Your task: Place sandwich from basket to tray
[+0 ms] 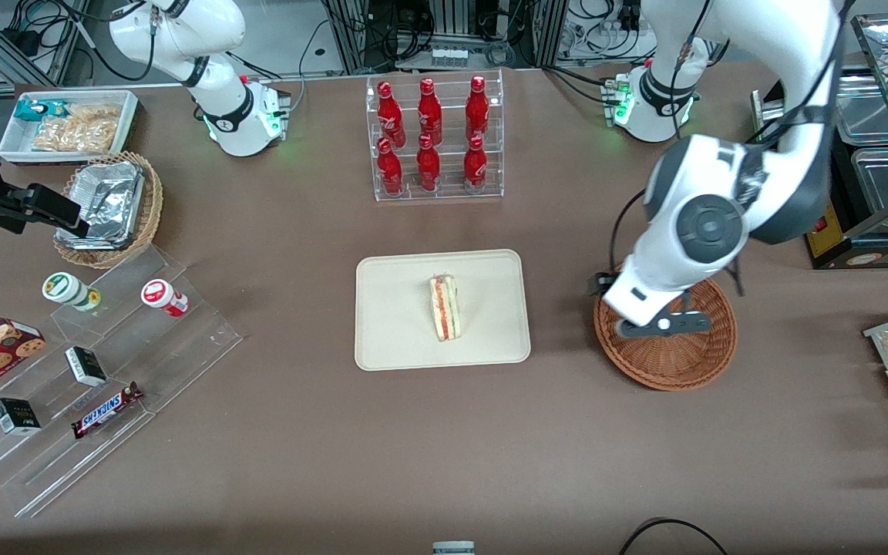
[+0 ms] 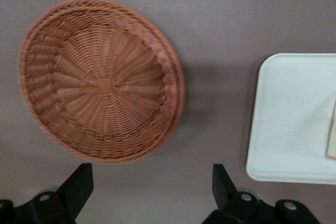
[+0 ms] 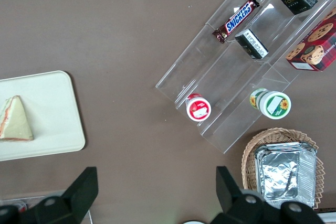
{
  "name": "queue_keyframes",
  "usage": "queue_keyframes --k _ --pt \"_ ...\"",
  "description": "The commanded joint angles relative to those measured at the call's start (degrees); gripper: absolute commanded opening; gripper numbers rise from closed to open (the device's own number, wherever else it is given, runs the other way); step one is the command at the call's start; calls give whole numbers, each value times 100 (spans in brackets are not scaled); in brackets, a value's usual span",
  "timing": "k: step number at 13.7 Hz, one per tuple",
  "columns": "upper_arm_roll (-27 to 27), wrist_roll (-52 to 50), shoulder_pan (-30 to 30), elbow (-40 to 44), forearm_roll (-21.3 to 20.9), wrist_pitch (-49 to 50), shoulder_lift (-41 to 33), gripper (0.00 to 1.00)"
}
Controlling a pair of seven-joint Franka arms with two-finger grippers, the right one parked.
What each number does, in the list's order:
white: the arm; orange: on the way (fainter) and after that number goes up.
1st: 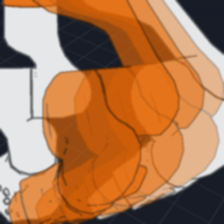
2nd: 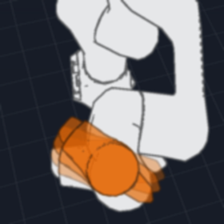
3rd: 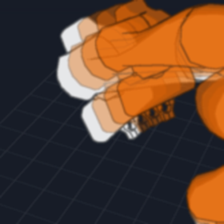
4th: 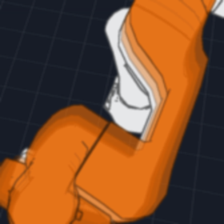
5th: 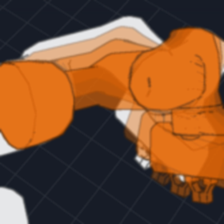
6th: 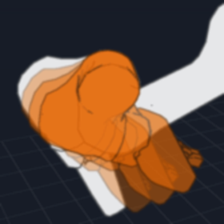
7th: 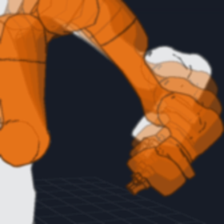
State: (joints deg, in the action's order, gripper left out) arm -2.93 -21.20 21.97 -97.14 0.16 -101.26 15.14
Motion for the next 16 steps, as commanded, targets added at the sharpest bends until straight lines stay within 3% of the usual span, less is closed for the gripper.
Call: queue_keyframes --k 1,4,8,12,16 --pt "91 596 -507 -270 63 438 -581 100" --pt "626 1467 -1482 -34 54 1256 -802 100" --pt "846 1898 -2125 54 19 1556 -1285 100" --pt "803 2154 -2356 660 -16 2075 -1356 100" --pt "575 2488 -2364 635 -52 2006 -1549 100"
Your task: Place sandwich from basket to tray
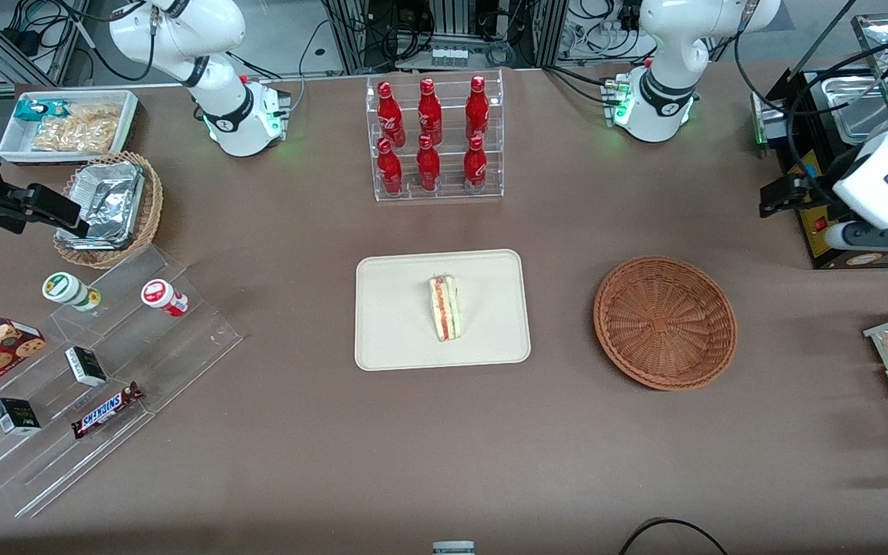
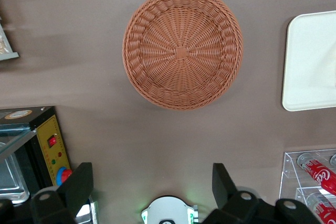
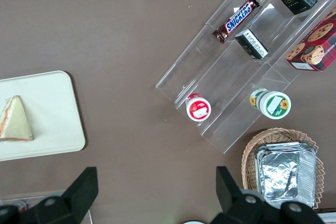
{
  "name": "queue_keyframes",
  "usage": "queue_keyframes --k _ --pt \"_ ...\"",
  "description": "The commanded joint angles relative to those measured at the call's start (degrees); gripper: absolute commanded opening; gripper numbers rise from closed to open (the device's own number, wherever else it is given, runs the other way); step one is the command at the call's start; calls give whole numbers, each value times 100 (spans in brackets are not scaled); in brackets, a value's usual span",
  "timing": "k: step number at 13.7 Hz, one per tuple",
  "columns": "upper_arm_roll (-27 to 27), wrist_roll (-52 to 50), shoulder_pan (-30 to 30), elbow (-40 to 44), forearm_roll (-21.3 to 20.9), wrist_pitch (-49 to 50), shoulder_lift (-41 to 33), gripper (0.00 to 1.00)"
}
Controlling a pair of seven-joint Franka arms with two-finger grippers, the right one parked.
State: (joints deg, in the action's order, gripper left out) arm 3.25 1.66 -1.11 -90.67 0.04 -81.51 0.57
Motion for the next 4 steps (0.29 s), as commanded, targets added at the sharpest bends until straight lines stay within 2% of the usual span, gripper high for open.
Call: queue_keyframes --k 1,4 --pt "-61 203 -56 -20 -57 -57 -92 100" --pt "-62 160 -48 -196 -241 -418 -92 100"
